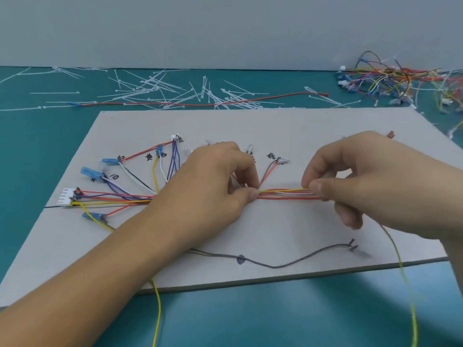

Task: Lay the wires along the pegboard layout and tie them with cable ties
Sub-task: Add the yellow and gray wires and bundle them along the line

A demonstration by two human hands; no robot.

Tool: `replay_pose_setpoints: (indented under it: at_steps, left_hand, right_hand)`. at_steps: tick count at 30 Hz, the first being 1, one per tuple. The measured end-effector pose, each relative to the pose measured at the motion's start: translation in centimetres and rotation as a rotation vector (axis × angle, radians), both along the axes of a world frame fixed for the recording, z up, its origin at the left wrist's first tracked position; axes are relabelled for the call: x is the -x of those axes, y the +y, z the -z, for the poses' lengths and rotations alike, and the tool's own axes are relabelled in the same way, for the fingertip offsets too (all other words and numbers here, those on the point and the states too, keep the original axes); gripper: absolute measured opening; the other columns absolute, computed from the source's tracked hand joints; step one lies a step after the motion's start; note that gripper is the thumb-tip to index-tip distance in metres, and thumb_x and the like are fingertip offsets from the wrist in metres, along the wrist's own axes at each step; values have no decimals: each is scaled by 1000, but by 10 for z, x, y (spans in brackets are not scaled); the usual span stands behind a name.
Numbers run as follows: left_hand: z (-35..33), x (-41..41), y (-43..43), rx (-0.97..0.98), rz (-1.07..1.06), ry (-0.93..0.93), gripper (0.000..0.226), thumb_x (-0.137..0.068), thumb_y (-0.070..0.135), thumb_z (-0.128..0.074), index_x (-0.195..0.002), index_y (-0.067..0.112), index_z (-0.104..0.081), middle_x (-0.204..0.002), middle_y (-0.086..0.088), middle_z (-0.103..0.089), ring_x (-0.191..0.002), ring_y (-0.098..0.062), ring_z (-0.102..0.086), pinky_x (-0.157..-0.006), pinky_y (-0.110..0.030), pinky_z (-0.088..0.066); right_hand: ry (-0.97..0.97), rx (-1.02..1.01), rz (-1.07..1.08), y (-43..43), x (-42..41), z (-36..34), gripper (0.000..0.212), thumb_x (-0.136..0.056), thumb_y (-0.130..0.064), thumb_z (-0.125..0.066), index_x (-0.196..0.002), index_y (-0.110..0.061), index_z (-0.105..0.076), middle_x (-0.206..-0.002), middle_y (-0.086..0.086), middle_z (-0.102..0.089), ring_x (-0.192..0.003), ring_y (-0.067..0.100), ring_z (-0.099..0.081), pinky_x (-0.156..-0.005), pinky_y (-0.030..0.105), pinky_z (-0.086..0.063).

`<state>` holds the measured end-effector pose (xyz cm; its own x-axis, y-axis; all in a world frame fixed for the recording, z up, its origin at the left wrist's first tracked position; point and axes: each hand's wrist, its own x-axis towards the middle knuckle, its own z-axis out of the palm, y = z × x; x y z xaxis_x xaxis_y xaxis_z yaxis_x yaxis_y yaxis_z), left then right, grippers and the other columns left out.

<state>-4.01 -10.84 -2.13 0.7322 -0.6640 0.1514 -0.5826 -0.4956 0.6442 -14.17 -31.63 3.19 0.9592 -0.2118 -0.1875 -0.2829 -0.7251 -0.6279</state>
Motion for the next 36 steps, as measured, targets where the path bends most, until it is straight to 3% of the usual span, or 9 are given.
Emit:
replay_pose_setpoints:
  at_steps: [3, 6, 10, 13, 19, 26, 29, 33, 36]
  left_hand:
    - [1, -1, -1, 1, -6, 2, 14, -85, 21, -80, -78, 29, -72, -85, 13, -61, -74, -5, -60, -67, -17, -41]
    - [1, -1, -1, 8, 1, -1, 14, -84, 20, -81, -77, 29, -73, -84, 12, -61, -72, -6, -61, -67, -18, -42]
    - [0, -2, 0, 13, 0, 1, 14, -84, 20, -81, -76, 28, -73, -83, 12, -62, -71, -6, -61, -65, -18, -42]
    - [-1, -1, 0, 12, 3, 7, 15, -83, 19, -83, -75, 27, -74, -83, 12, -64, -71, -6, -61, -64, -14, -42]
    - [-5, -2, -3, -19, -16, -2, 15, -83, 19, -83, -74, 28, -74, -80, 14, -64, -73, -3, -58, -63, -10, -37]
    - [-13, -5, -11, -134, -43, -68, 17, -80, 17, -84, -69, 24, -73, -59, 14, -54, -65, 9, -55, -50, -8, -37]
    - [-16, -6, -8, -175, -39, -116, 18, -80, 18, -83, -68, 24, -71, -60, 13, -55, -59, 0, -54, -48, -14, -31]
    - [-20, -19, 20, -253, -72, -170, 23, -75, 19, -87, -63, 28, -69, -57, 12, -57, -60, 1, -55, -52, -21, -32]
    - [-28, -32, 54, -356, -111, -198, 26, -65, 23, -91, -64, 37, -69, -74, 30, -62, -54, -2, -54, -55, -20, -36]
  right_hand:
    - [-8, -9, 61, -14, -2, 12, 20, -94, -17, -70, -80, -29, -75, -58, -7, -64, -34, 8, -44, -37, 21, -34]
    - [-94, 72, 126, -23, -1, 17, 17, -87, -21, -78, -78, -35, -75, -68, -6, -70, -34, 5, -47, -35, 13, -30]
    - [-114, 54, 167, -26, 4, 24, 18, -84, -20, -82, -75, -33, -72, -62, 0, -69, -33, 6, -48, -39, 23, -40]
    - [-129, 138, 144, -25, 6, 30, 15, -85, -23, -82, -74, -30, -73, -64, -5, -68, -46, 5, -54, -51, 25, -39]
    - [-176, 315, 61, -21, 6, 31, 22, -87, -20, -77, -70, -33, -70, -65, -10, -63, -71, -1, -55, -55, 27, -37]
    - [-260, 474, -8, -12, 4, 42, 22, -82, -1, -72, -72, -18, -63, -70, -10, -58, -73, 22, -54, -67, 38, -45]
    - [-259, 493, -42, -8, 1, 40, 23, -81, 0, -70, -71, -18, -60, -70, -10, -55, -73, 24, -54, -67, 40, -47]
    - [-267, 486, -166, 19, -14, 36, 19, -83, -4, -66, -76, -19, -58, -78, -5, -55, -82, 27, -57, -73, 42, -47]
    - [-284, 477, -263, 47, -32, 34, 11, -84, -10, -63, -82, -18, -57, -88, 1, -59, -89, 32, -59, -75, 44, -49]
